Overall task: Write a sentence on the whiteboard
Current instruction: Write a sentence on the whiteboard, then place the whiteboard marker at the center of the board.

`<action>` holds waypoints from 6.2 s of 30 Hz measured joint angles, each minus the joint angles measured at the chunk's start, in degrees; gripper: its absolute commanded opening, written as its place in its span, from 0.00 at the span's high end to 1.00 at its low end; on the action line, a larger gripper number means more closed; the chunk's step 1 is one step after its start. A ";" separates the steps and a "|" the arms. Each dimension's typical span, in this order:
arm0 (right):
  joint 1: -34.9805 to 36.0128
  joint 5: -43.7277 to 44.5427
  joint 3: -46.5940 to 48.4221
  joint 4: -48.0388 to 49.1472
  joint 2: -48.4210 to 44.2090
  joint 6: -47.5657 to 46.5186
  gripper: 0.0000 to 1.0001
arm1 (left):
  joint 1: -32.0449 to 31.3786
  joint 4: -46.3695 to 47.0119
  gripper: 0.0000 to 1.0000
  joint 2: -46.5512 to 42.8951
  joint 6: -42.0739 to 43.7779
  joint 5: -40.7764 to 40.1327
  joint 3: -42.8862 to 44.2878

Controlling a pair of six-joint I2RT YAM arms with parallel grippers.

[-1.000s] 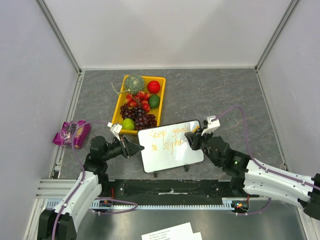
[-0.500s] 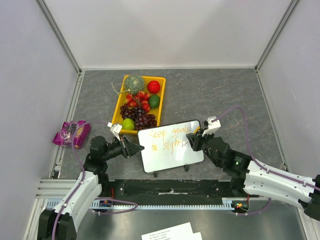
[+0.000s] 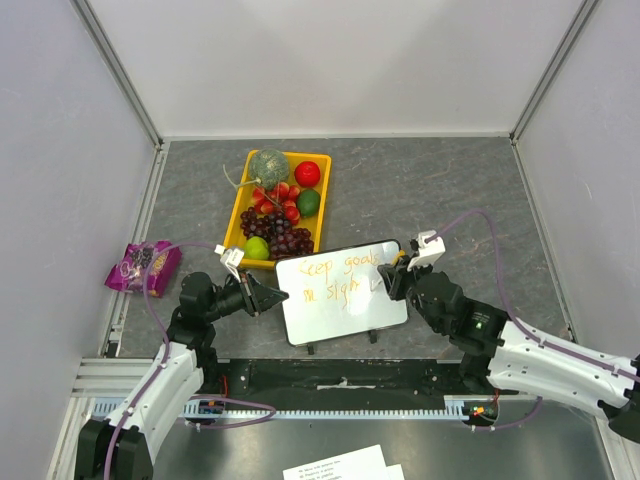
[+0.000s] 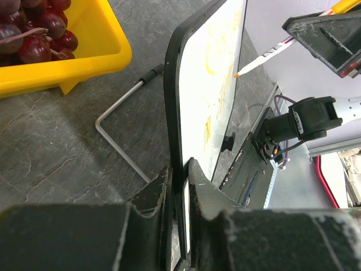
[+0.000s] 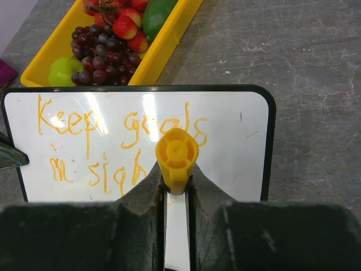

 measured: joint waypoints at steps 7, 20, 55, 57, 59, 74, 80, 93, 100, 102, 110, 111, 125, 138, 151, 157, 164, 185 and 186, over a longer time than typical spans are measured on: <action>0.00 0.68 1.55 -1.38 -4.50 -0.55 1.00 | 0.00 0.00 0.98 0.00 0.00 0.00 0.00; -0.07 1.42 2.29 -2.08 -7.23 -0.83 1.00 | 0.00 0.00 0.98 -0.24 0.00 0.00 0.00; -0.07 1.62 -3.30 5.35 -3.10 -1.25 1.00 | 0.00 0.00 0.98 -0.28 0.00 0.00 0.00; -0.07 1.68 -3.30 5.75 -2.45 -1.27 1.00 | 0.00 -0.02 0.98 -0.28 0.00 -0.02 0.00; -0.07 1.92 -3.30 6.16 -1.95 -1.29 1.00 | 0.00 -0.04 0.98 -0.28 0.00 -0.02 0.00; -0.07 2.75 -3.41 5.53 -5.44 -1.33 1.00 | 0.00 -0.04 0.98 -0.37 0.00 -0.02 0.00; -0.07 2.64 -3.41 5.09 -10.43 -1.31 1.00 | 0.00 -0.04 0.98 -0.37 0.00 -0.02 0.00; -0.07 2.25 -0.55 1.88 -7.37 -1.49 1.00 | 0.00 -0.04 0.98 -0.37 0.00 -0.02 0.00; -0.07 1.68 0.55 0.52 -5.16 -1.79 1.00 | 0.00 -0.04 0.98 -0.37 0.00 -0.02 0.00; -0.07 1.42 1.25 -0.24 -4.52 -1.97 1.00 | 0.00 -0.04 0.98 -0.37 0.00 -0.02 0.00; -0.07 0.17 5.05 -3.93 -2.58 -2.97 1.00 | 0.00 -0.04 0.98 -0.37 0.00 -0.02 0.00; -0.07 -0.31 5.53 -4.46 -2.47 -3.10 1.00 | 0.00 -0.04 0.98 -0.37 0.00 -0.02 0.00; -4.11 -16.04 15.15 -12.35 5.46 -5.53 1.00 | 0.00 -0.04 0.98 -0.37 0.00 -0.02 0.00; -31.21 -43.21 8.63 -15.58 2.91 -3.93 1.00 | 0.00 -0.11 0.98 -0.37 0.00 -0.07 0.00; -56.24 -69.68 7.67 -15.50 3.50 -5.35 1.00 | 0.00 -0.87 0.98 -0.39 0.00 -0.15 0.00; -61.42 -69.77 8.02 -15.50 2.40 -4.90 1.00 | 0.00 -0.90 0.98 -0.39 0.00 -0.20 0.00; -66.51 -64.54 9.92 -15.37 3.74 -2.91 1.00 | 0.00 -0.90 0.98 -0.37 0.00 -0.22 0.00; -66.49 -56.72 4.90 -10.95 21.22 -2.82 1.00 | 0.00 -0.92 0.98 -0.37 0.00 -0.26 0.00; -66.49 -56.57 4.59 -10.43 22.01 -2.80 1.00 | 0.00 -0.92 0.98 -0.37 0.00 -0.26 0.00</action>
